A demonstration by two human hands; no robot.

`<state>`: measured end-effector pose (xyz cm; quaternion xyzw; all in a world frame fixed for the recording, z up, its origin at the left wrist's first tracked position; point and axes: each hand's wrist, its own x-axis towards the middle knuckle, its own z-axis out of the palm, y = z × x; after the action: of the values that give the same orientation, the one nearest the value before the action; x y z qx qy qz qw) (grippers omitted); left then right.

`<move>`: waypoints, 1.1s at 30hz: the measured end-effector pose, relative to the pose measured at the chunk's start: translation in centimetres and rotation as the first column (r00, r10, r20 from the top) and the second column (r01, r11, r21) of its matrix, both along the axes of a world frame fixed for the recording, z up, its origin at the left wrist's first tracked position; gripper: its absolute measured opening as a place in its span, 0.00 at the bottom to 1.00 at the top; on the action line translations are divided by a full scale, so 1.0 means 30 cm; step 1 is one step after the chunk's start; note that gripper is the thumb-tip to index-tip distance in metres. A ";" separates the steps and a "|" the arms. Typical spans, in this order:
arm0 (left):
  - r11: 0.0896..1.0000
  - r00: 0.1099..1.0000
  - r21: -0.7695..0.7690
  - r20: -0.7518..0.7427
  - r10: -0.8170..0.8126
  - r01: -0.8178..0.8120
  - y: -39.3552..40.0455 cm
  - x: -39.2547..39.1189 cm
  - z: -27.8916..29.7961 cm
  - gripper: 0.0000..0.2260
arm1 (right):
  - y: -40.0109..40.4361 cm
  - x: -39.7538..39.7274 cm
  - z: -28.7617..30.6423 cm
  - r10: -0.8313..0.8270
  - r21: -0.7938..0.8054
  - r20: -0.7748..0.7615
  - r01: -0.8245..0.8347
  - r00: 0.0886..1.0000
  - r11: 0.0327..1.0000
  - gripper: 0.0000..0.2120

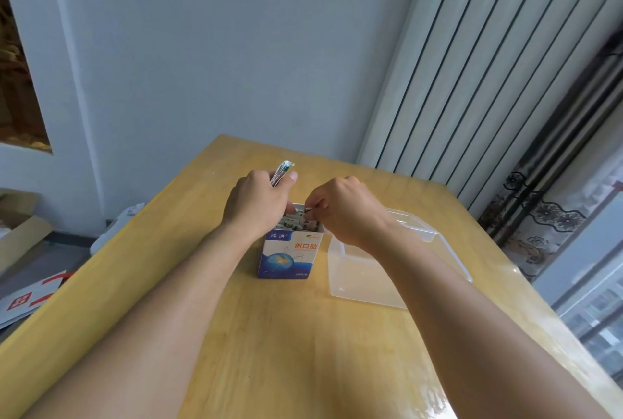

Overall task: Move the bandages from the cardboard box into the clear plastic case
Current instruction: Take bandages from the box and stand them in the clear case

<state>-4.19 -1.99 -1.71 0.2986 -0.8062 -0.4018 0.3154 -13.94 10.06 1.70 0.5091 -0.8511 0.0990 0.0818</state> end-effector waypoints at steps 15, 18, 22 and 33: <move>0.991 0.997 -0.134 0.077 -0.008 0.019 -0.004 0.000 -0.008 0.19 | -0.004 0.005 0.004 0.022 0.103 0.044 -0.027 0.999 0.994 0.16; 0.986 0.995 -0.162 0.101 -0.014 0.030 -0.002 0.001 -0.008 0.20 | -0.008 0.007 -0.011 -0.001 0.057 0.027 0.000 1.000 0.998 0.14; 0.978 0.991 -0.207 0.131 -0.006 0.034 0.005 0.011 0.000 0.21 | 0.011 0.000 0.004 -0.037 -0.060 0.110 0.044 0.993 0.997 0.09; 0.989 0.994 -0.137 0.106 -0.038 0.053 0.000 -0.001 -0.002 0.20 | 0.063 -0.010 0.034 0.006 -0.318 0.351 0.113 0.936 0.941 0.04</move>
<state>-4.23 -1.98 -1.78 0.2775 -0.8542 -0.3354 0.2844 -14.25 11.96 2.71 0.4388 -0.8367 0.3273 0.0182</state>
